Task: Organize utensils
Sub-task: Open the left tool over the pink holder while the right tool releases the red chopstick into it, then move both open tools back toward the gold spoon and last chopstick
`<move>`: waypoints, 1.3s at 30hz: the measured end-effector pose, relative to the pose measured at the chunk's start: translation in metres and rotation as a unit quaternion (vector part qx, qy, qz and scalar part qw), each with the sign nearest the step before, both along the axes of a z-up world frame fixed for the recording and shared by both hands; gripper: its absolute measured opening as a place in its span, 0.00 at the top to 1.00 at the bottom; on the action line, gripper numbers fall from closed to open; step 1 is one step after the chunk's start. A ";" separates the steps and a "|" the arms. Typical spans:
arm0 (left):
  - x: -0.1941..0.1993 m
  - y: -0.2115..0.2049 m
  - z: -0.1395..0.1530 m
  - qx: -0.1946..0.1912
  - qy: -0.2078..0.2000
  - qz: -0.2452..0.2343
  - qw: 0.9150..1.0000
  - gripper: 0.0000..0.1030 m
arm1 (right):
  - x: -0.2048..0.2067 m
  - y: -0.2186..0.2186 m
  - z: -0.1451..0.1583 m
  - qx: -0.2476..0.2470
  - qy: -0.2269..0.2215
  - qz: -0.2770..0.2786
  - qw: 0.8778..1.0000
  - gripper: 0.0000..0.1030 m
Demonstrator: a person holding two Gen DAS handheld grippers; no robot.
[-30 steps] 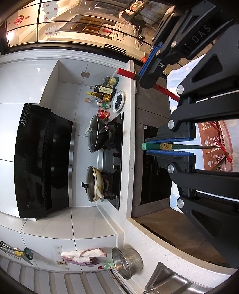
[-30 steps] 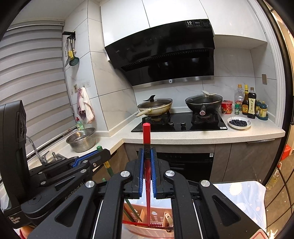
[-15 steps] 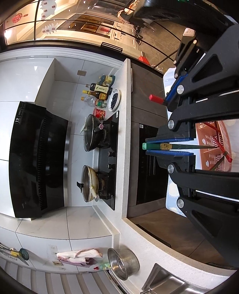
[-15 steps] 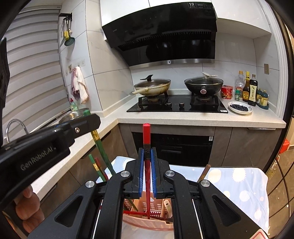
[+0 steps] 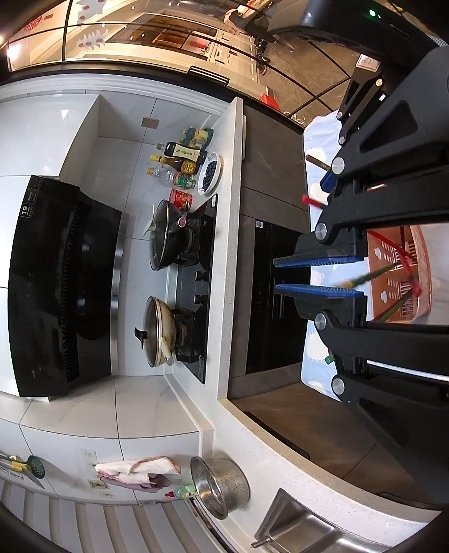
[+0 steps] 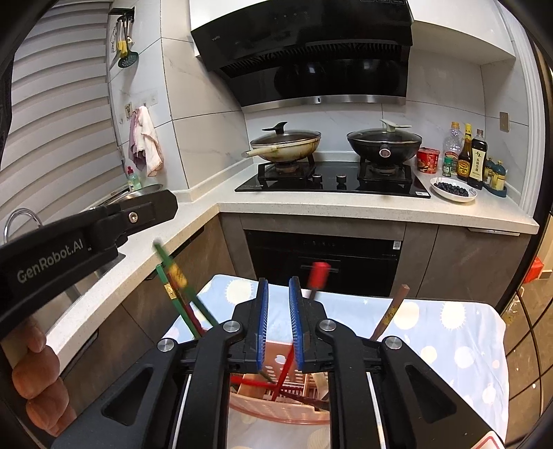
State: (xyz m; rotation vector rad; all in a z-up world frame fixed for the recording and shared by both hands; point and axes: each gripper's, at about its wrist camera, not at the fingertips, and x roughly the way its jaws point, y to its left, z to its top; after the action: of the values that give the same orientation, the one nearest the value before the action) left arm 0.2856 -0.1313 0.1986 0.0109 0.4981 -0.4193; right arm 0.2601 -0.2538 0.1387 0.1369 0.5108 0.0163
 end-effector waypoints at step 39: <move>-0.102 0.034 -0.063 0.054 0.022 0.001 0.998 0.89 | -0.147 0.022 -0.054 -0.014 0.025 -0.001 1.000 0.79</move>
State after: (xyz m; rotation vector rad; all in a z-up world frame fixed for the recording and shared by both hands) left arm 0.1834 -0.0974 0.1361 0.1061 0.5634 -0.3914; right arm 0.1128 -0.2313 0.0844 0.1110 0.5615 0.0048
